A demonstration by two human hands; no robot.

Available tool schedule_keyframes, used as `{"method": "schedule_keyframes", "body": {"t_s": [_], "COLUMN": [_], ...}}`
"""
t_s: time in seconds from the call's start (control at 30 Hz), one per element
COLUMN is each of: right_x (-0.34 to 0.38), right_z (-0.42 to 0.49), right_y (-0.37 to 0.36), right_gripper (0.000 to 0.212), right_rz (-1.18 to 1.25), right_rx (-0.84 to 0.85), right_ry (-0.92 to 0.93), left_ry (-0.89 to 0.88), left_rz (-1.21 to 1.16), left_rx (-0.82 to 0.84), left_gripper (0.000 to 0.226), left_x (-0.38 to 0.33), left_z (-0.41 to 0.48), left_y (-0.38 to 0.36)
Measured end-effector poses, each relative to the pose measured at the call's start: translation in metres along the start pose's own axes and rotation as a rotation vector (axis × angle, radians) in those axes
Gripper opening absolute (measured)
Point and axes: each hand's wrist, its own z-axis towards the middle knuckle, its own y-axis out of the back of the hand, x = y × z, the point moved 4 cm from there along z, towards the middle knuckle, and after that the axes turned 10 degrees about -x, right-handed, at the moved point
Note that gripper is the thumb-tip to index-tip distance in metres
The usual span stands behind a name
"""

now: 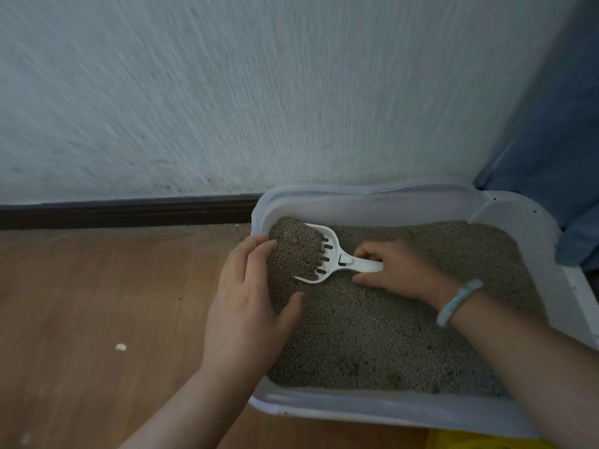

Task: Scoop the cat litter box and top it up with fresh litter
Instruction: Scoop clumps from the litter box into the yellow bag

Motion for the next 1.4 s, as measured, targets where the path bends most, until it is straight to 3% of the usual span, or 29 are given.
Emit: {"method": "schedule_keyframes", "body": {"t_s": [0.23,0.7,1.07,1.27,1.4], "right_x": [-0.008,-0.013,-0.028,-0.042,-0.050], "right_z": [-0.025,-0.051,-0.073,-0.086,-0.090], "right_y": [0.001,0.026,0.041,0.054,0.066], "right_gripper": [0.021,0.022,0.030,0.031,0.031], "right_rz": [0.163,0.145,-0.070,-0.187,-0.374], "right_rx": [0.039,0.049,0.134,0.277,0.280], "right_ry": [-0.010,0.008,0.083,0.079,0.112], "left_ry": [0.009,0.027,0.030,0.032,0.032], "left_rz": [0.019,0.018,0.012,0.028,0.032], "left_rx": [-0.022,-0.025,-0.032,-0.038,-0.043], "left_gripper": [0.067,0.066,0.064,0.063,0.062], "left_x": [-0.002,-0.002,-0.002,-0.002,-0.002], "left_z": [-0.001,-0.002,-0.003,-0.002,-0.002], "left_y": [0.002,0.004,0.004,0.003,0.003]}}
